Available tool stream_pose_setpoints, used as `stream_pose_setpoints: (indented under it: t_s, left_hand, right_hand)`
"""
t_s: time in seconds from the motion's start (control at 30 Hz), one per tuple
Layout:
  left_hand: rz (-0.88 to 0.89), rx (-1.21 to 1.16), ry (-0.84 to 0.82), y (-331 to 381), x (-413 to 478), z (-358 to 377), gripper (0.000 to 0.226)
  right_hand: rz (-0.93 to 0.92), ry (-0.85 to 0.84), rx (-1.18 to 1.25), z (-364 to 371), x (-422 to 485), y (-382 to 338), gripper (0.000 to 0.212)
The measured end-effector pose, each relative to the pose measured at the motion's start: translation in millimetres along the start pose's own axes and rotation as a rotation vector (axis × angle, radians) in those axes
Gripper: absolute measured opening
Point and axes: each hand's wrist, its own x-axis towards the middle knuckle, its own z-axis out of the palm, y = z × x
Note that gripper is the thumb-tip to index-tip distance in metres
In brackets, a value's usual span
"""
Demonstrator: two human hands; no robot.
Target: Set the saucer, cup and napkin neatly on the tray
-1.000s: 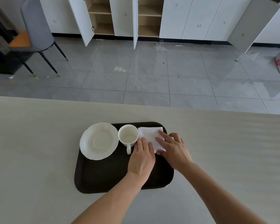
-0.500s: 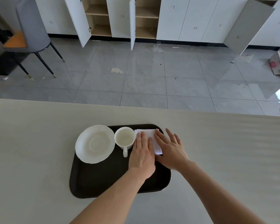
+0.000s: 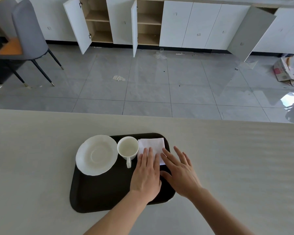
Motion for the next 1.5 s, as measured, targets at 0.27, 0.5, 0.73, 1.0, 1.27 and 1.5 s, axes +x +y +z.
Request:
stream_pose_setpoints:
  t_s: [0.27,0.5,0.73,1.0,1.27,1.5]
  left_hand:
    - [0.009,-0.014,-0.055,-11,-15,15,0.072]
    - [-0.029,-0.033,-0.021,-4,-7,5,0.073]
    - [-0.120,-0.019,-0.065,1,30,-10,0.087]
    - [-0.132,-0.051,-0.086,-1,31,-1,0.085]
    - [-0.057,-0.034,0.005,0,1,4,0.080]
    - [-0.061,-0.010,-0.053,-8,-17,22,0.077]
  right_hand:
    - [0.016,-0.089,-0.100,2,-15,-3,0.068]
    - [-0.006,-0.022,-0.080,-8,-1,-7,0.064]
    - [0.015,-0.106,-0.127,-14,49,-4,0.062]
    - [0.014,-0.114,-0.122,1,49,3,0.065]
    - [0.005,-0.006,-0.077,6,11,-6,0.061]
    - [0.031,-0.091,-0.108,14,6,-4,0.062]
